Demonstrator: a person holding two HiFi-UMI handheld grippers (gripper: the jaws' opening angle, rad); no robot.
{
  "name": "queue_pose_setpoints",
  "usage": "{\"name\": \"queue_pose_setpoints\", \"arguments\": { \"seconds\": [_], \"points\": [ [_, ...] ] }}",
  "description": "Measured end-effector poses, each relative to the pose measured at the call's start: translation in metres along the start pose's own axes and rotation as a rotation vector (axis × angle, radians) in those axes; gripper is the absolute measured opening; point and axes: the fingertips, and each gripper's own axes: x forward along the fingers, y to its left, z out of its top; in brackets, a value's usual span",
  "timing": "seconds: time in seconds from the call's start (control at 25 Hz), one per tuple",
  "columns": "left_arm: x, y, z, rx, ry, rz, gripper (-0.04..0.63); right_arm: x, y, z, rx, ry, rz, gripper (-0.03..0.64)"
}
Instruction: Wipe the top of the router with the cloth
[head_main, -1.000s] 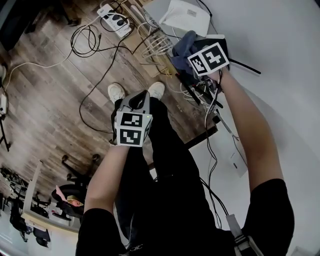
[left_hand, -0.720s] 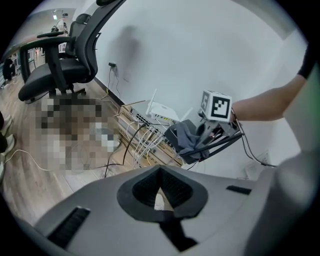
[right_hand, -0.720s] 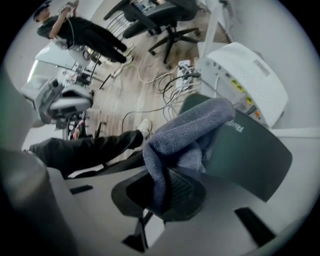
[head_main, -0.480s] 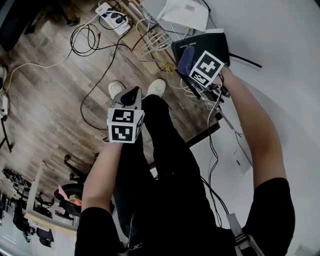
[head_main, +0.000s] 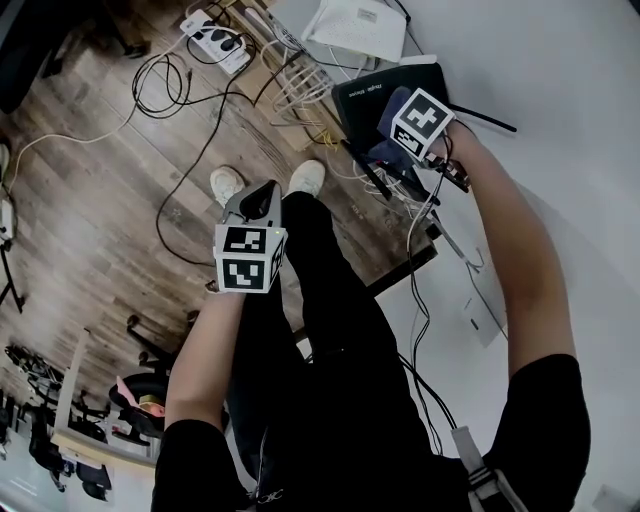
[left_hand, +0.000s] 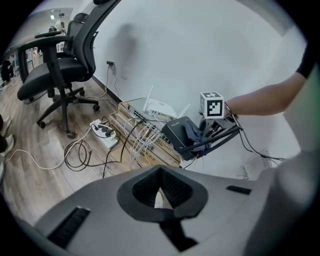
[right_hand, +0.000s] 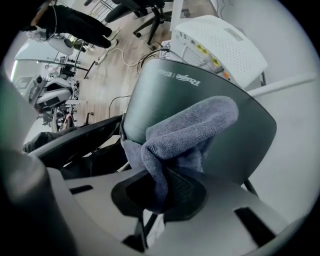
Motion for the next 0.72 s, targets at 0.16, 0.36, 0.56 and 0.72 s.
{"name": "queue_pose_setpoints", "arguments": {
  "seconds": [0.16, 0.36, 0.56, 0.72],
  "points": [
    [0.001, -0.003, 0.008, -0.019, -0.016, -0.003, -0.006, -0.003, -0.016, -0.007, 0.069, -0.009, 0.017, 0.023],
    [0.003, -0.003, 0.014, -0.031, -0.027, -0.006, -0.006, -0.005, -0.039, -0.017, 0.101, 0.007, -0.039, 0.023],
    [0.000, 0.003, 0.011, -0.029, -0.022, -0.006, -0.006, -0.007, -0.063, -0.035, 0.107, 0.077, -0.119, 0.023],
    [0.002, 0.009, 0.007, -0.026, -0.010, 0.000, -0.006, -0.008, -0.079, -0.040, 0.132, 0.094, -0.186, 0.023]
  ]
}}
